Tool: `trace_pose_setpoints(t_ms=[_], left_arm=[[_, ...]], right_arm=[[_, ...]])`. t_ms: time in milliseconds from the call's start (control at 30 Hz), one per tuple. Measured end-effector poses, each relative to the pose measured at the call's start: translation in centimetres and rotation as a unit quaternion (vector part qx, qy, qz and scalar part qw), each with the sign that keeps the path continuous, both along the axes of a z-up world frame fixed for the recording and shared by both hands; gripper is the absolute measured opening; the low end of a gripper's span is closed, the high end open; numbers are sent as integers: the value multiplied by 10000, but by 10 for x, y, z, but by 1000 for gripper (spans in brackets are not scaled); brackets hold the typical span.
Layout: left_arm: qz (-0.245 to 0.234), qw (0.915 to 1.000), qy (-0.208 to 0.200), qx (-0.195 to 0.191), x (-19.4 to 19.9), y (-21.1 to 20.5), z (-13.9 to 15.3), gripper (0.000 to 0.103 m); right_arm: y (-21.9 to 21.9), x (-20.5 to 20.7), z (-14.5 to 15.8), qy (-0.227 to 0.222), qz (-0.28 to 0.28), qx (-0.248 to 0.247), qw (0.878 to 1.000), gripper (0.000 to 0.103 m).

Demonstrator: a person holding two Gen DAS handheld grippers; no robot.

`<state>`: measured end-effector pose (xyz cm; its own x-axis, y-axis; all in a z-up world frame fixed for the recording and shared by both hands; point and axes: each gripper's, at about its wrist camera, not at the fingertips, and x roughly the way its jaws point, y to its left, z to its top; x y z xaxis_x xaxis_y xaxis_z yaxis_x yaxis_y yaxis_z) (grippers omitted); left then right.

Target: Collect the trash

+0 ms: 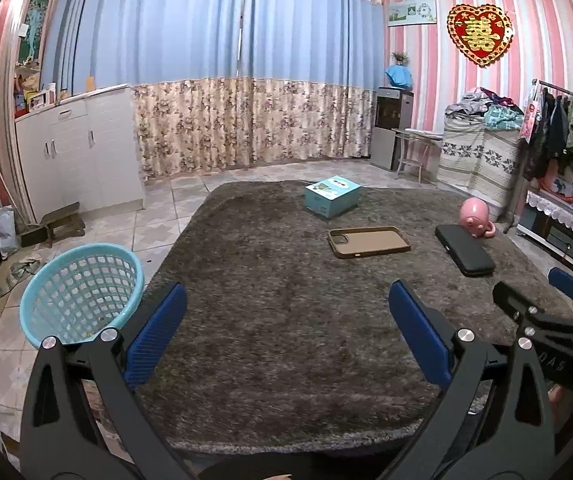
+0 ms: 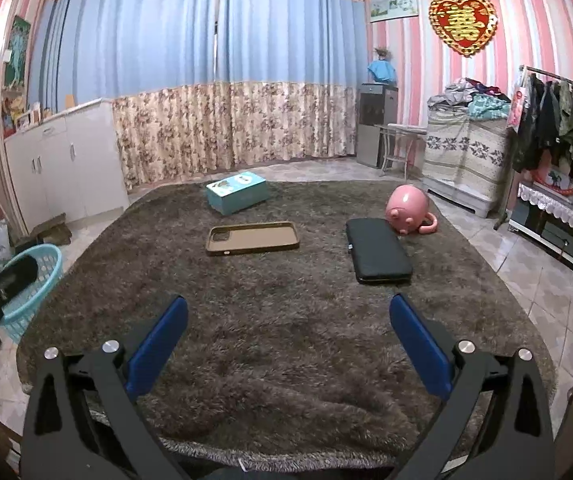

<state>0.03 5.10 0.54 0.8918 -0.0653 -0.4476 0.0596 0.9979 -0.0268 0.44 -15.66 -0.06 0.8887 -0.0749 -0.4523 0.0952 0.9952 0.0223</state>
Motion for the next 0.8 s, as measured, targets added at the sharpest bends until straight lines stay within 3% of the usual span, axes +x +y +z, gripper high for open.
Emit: trace_pose_setpoints(t_ms=[400,800], left_arm=[[-81,9998,-166,-5,-14,-5,0,98],[39,9996,-284,-70,-16,2,2,98]], right_arm=[[4,-16,16,-356,50,-170,9992,99],[7,-17,21,-424,110,-155,9989,99]])
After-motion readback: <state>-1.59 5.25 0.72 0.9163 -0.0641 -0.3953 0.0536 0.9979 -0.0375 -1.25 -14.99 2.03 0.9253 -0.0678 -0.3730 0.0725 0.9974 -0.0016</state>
